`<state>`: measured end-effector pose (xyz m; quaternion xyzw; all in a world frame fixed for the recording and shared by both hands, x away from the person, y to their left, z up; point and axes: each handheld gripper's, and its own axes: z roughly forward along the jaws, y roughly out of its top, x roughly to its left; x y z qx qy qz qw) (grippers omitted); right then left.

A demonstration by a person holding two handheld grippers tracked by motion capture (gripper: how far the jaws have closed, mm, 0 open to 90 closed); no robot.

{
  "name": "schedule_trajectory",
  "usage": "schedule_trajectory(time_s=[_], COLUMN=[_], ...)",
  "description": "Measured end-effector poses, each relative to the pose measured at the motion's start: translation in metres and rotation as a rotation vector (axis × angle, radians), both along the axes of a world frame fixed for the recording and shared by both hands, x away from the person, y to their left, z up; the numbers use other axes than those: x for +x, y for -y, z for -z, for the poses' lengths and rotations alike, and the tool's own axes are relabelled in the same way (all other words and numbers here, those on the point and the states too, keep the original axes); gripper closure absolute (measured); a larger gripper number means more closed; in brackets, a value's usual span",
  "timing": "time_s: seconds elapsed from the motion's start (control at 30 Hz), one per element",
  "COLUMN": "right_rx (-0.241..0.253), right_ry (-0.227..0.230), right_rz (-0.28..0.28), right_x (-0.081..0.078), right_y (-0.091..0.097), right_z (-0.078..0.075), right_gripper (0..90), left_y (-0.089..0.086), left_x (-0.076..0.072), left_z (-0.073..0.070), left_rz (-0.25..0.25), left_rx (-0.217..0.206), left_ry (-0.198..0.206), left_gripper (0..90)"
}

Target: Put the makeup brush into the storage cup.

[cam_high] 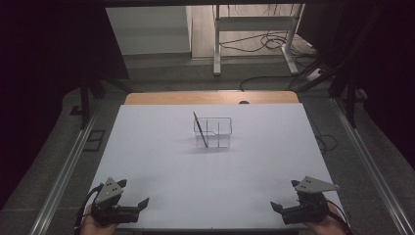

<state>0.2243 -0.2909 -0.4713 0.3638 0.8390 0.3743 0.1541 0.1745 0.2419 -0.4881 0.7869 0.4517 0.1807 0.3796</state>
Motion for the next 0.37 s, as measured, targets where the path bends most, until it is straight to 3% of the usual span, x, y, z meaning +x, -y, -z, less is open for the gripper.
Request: schedule_trajectory(time_s=[0.37], right_rx=[0.006], right_ry=[-0.055], right_rz=[0.015], right_x=[-0.0017], right_y=[0.0070], right_z=[0.0062], right_gripper=[0.0], left_y=[0.0001], left_x=[0.0019], left_z=[0.0009], left_rz=[-0.013], left_rx=[0.003], left_ry=[-0.016], left_gripper=[3.9])
